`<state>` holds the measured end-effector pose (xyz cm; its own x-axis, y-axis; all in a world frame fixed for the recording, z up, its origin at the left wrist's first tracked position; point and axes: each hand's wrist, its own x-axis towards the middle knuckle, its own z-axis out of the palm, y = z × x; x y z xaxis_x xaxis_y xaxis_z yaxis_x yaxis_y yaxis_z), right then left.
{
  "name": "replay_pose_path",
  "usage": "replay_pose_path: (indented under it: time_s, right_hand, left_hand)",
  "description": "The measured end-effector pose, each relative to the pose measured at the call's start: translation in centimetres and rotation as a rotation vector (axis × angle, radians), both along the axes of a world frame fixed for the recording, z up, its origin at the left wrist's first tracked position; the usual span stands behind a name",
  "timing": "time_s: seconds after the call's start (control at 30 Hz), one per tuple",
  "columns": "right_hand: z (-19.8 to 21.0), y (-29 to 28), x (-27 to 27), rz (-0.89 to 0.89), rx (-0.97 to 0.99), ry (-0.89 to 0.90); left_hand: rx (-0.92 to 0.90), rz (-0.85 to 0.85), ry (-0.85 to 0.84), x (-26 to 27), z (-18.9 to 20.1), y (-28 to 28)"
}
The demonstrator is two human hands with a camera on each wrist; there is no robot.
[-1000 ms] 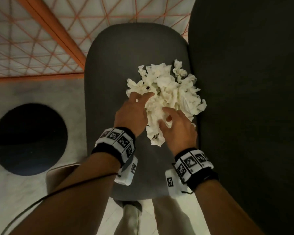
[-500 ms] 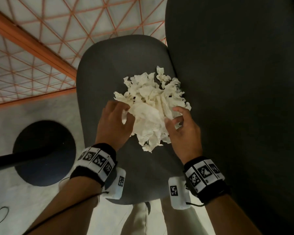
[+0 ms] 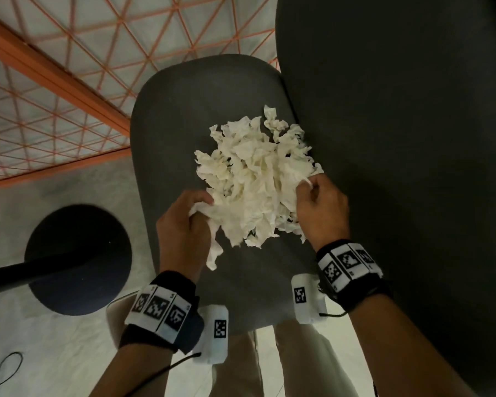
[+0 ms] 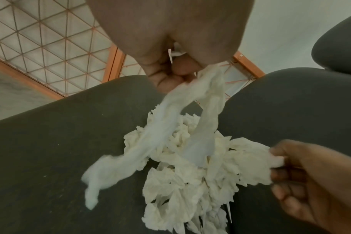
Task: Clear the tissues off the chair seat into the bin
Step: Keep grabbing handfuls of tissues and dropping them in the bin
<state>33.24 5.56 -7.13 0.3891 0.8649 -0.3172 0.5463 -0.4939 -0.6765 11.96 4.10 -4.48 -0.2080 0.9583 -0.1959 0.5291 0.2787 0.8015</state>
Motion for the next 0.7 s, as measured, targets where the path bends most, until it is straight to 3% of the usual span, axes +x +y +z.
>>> replay_pose_path:
  time_s: [0.23,0.37,0.53,0.7]
  right_hand:
    - [1.8,-1.9,1.0,-0.155,0.152,0.049]
    - [1.9,-2.1,0.4,-0.218,0.09,0.175]
    - [0.9,-0.8,-1.7,-0.11,-0.016,0.237]
    - [-1.2,1.7,-3.5,0.079,-0.282,0.041]
  left_hand:
    - [-0.115,0.026,0.003,0.5,-1.4,0.9]
    - [-0.124,0.009,0.027,0.5,-2.2,1.6]
    - [-0.272,-0.096,-0.013,0.9,-2.7,1.7]
    - [-0.405,-0.153,0.019,1.9,-2.9,1.5]
